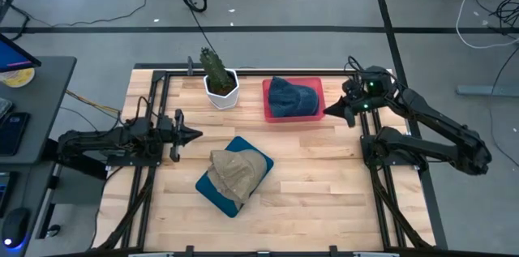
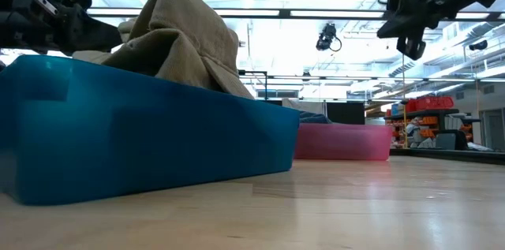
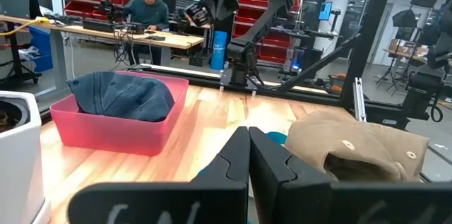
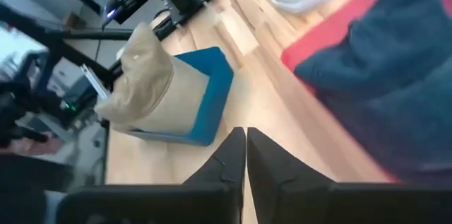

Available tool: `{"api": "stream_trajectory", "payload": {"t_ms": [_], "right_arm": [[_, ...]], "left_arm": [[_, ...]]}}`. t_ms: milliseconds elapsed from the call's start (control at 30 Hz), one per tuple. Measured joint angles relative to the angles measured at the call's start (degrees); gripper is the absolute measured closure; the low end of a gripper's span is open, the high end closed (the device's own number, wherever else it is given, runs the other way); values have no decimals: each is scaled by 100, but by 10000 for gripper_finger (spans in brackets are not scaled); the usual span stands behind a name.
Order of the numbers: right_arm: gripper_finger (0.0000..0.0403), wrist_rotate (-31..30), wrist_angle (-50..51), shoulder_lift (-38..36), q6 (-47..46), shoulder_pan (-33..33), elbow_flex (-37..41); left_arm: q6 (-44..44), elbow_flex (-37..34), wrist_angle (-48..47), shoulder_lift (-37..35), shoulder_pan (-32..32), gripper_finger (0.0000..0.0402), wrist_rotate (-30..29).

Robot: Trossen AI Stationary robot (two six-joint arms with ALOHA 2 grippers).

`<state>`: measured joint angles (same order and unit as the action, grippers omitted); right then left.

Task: Pick & Place hat
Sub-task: Return to Home Position

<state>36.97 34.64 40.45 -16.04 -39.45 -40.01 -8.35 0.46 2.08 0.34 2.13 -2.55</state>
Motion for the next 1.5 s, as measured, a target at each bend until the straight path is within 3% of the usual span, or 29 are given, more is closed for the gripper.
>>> {"api": "stream_trajectory", "payload": {"t_ms": [167, 300, 467, 567, 800, 967, 1267, 1500], "right_arm": [[397, 69, -326, -299, 392, -2, 227], [398, 252, -2069, -808, -665, 157, 1156], [401, -342, -4879, -1216, -1998, 890, 2266], [401, -697, -5579, -1385, -2064, 1496, 2547], [402, -1399, -5630, -1637, -1455, 2779, 2656], [402, -1416, -5661, -1937, -974, 3367, 2656], [403, -1563, -4207, -3292, -487, 3469, 2656], [403, -1856, -4577, -3809, -295, 3499, 2723]], "left_arm": [[1, -1, 97, 0, 0, 399, -1], [0, -1, 134, 2, 0, 399, 0], [-1, -1, 150, 2, 0, 399, 2], [-1, -1, 165, 2, 0, 399, 2], [-1, -1, 175, 2, 0, 399, 4], [-1, -1, 175, 2, 0, 399, 4], [-1, -1, 175, 2, -1, 399, 7], [-1, -1, 176, 2, -2, 399, 8]]}}
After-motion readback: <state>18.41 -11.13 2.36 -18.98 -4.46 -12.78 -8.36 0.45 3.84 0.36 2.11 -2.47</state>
